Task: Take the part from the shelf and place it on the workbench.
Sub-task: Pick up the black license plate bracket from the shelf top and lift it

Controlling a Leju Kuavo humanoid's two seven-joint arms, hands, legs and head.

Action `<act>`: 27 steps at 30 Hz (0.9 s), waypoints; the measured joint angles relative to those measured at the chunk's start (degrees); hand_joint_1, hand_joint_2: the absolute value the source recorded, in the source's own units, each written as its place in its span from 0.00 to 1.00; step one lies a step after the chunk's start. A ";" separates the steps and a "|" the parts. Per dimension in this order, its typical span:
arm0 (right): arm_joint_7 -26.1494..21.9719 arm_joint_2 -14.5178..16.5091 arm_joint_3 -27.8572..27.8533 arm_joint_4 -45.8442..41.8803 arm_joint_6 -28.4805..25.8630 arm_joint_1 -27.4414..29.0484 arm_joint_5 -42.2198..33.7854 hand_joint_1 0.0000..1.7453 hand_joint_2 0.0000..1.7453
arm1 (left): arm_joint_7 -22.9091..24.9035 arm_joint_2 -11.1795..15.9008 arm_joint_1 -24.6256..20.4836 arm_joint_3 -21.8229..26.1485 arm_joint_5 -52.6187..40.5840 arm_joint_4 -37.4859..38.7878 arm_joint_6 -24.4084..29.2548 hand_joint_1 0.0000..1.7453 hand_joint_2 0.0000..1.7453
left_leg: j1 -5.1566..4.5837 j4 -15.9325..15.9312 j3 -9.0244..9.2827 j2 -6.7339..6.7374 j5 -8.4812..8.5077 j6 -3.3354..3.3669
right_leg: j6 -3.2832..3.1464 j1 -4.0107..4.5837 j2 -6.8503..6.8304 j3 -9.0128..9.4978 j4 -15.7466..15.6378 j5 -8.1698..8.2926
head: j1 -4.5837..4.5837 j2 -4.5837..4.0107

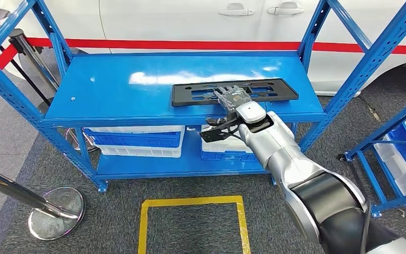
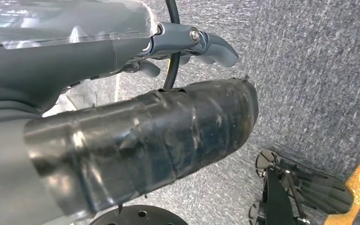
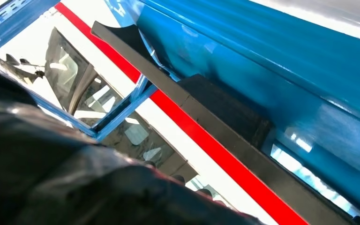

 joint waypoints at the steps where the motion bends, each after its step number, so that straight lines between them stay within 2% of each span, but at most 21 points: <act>1: -0.03 0.00 0.04 0.00 0.06 0.00 -0.01 0.00 0.00 | 0.09 0.00 0.00 0.07 -0.27 0.00 0.12 0.00 0.00 | 0.02 0.00 0.00 0.00 0.00 0.00 | 0.00 0.01 0.00 -0.01 0.02 0.00 | 0.00 0.00; 3: -0.09 0.01 0.06 0.00 0.08 -0.01 -0.03 0.00 0.00 | -0.01 0.02 0.00 0.10 -0.91 0.00 0.45 0.00 0.00 | -0.06 0.10 -0.06 0.00 -0.09 0.13 | 0.19 -0.10 -0.01 0.00 -0.09 0.02 | -0.01 0.00; 6: -0.12 -0.03 0.07 -0.04 0.09 -0.18 -0.08 0.00 0.00 | -0.81 0.05 -0.02 0.11 -1.54 -0.02 0.59 0.00 0.00 | -0.08 -0.64 0.43 0.17 -0.35 1.05 | 1.26 -0.32 -0.08 0.35 -0.66 -0.09 | 0.00 0.00; 8: -0.15 -0.20 0.07 -0.07 0.09 -0.46 -0.09 0.00 0.00 | -1.22 0.00 0.02 0.12 -1.66 -0.03 0.44 0.00 0.00 | 0.28 -1.96 1.68 0.32 -0.04 1.52 | 1.35 -0.16 -0.09 -0.57 1.61 -1.12 | 0.03 0.00; 9: -0.22 -0.30 0.07 -0.06 0.09 -0.52 -0.09 0.00 0.00 | -1.30 -0.03 0.04 0.13 -1.69 -0.03 0.38 0.00 0.00 | 0.41 -2.29 2.21 0.42 0.03 1.66 | 1.20 -0.12 -0.08 -2.11 4.53 -2.26 | 0.04 0.00; 11: -0.48 -0.45 0.08 0.05 0.08 -0.25 -0.09 0.00 0.00 | -1.28 -0.04 -0.01 0.15 -1.84 -0.03 0.31 0.00 0.00 | 0.35 -2.34 2.85 0.52 -0.32 1.81 | 1.02 -0.06 -0.05 -6.79 12.35 -4.92 | 0.04 0.00; 12: -0.61 -0.53 0.08 0.15 0.08 0.05 -0.09 0.00 0.00 | -1.25 -0.03 0.00 0.20 -1.96 -0.04 0.33 0.00 0.00 | 0.36 -2.26 3.21 0.47 -0.67 1.76 | 1.02 -0.11 -0.07 -8.77 15.05 -5.20 | 0.04 0.00; 13: -0.68 -0.60 0.09 0.25 0.08 0.34 -0.09 0.00 0.00 | -1.21 -0.02 0.03 0.26 -2.08 -0.04 0.37 0.00 0.00 | 0.39 -2.13 3.66 0.34 -1.12 1.62 | 1.03 -0.22 -0.09 -9.82 15.71 -4.28 | 0.03 0.00; 14: -0.71 -0.64 0.09 0.32 0.08 0.52 -0.09 0.00 0.00 | -1.17 -0.01 0.07 0.32 -2.19 -0.04 0.41 0.00 0.00 | 0.44 -1.94 4.16 0.20 -1.67 1.38 | 1.01 -0.33 -0.12 -9.66 13.99 -2.19 | 0.04 0.00; 15: -0.73 -0.66 0.09 0.37 0.08 0.59 -0.09 0.00 0.00 | -1.14 -0.03 0.11 0.38 -2.24 -0.04 0.43 0.00 0.00 | 0.49 -1.64 4.71 0.07 -2.37 1.05 | 0.95 -0.44 -0.16 -8.58 10.45 0.59 | 0.03 0.00; 16: -0.73 -0.69 0.09 0.40 0.08 0.57 -0.09 0.00 0.00 | -1.10 -0.05 0.16 0.43 -2.26 -0.04 0.41 0.00 0.00 | 0.48 -1.30 5.02 0.00 -3.14 0.60 | 0.82 -0.38 -0.17 -7.15 7.09 2.50 | 0.04 0.00; 17: -0.73 -0.71 0.10 0.43 0.13 0.52 -0.10 0.00 0.00 | -1.05 -0.07 0.17 0.48 -2.26 -0.03 0.37 0.00 0.00 | 0.44 -0.84 5.15 -0.03 -3.86 0.11 | 0.56 -0.28 -0.15 -5.89 4.19 3.49 | 0.03 0.00; 18: -0.76 -0.69 0.12 0.45 0.19 0.54 -0.10 0.00 0.00 | -0.99 -0.09 0.11 0.54 -2.27 -0.03 0.32 0.00 0.00 | 0.42 -0.49 5.19 -0.02 -4.41 -0.32 | 0.24 -0.09 -0.11 -5.15 2.63 3.59 | 0.04 0.00; 20: -0.85 -0.61 0.15 0.49 0.29 0.66 -0.13 0.00 0.00 | -0.89 -0.10 -0.09 0.75 -2.28 -0.04 0.31 0.00 0.00 | 0.49 -0.32 5.27 0.01 -5.02 -1.00 | -0.65 0.28 0.01 -4.88 2.25 2.43 | 0.07 0.00; 22: -0.87 -0.60 0.15 0.44 0.27 0.67 -0.16 0.00 0.00 | -0.81 -0.16 -0.22 0.95 -2.31 -0.08 0.34 0.00 0.00 | 0.72 0.06 5.43 0.07 -5.75 -1.61 | -1.46 0.23 0.08 -4.40 2.23 1.79 | 0.09 0.00; 23: -0.85 -0.60 0.15 0.40 0.25 0.58 -0.17 0.00 0.00 | -0.78 -0.21 -0.22 1.02 -2.32 -0.09 0.37 0.00 0.00 | 0.80 1.66 4.79 0.10 -6.45 -1.96 | -1.82 0.10 0.11 -3.92 2.01 1.48 | 0.09 0.00; 24: -0.85 -0.58 0.15 0.37 0.23 0.52 -0.18 0.00 0.00 | -0.75 -0.24 -0.23 1.10 -2.32 -0.11 0.39 0.00 0.00 | 0.88 4.65 3.20 0.12 -7.51 -2.29 | -2.09 -0.01 0.13 -3.39 1.82 1.14 | 0.07 0.00; 26: -0.87 -0.55 0.15 0.41 0.24 0.63 -0.18 0.00 0.00 | -0.74 -0.25 -0.25 1.31 -2.36 -0.11 0.43 0.00 0.00 | 0.95 12.87 -2.09 0.14 -9.70 -2.77 | -2.36 -0.01 0.17 -2.50 1.71 0.39 | 0.06 0.00; 27: -0.90 -0.55 0.15 0.45 0.27 0.83 -0.18 0.00 0.00 | -0.73 -0.23 -0.21 1.41 -2.43 -0.11 0.44 0.00 0.00 | 0.96 16.03 -4.68 0.14 -9.99 -2.86 | -2.36 0.01 0.18 -2.03 1.72 0.01 | 0.07 0.00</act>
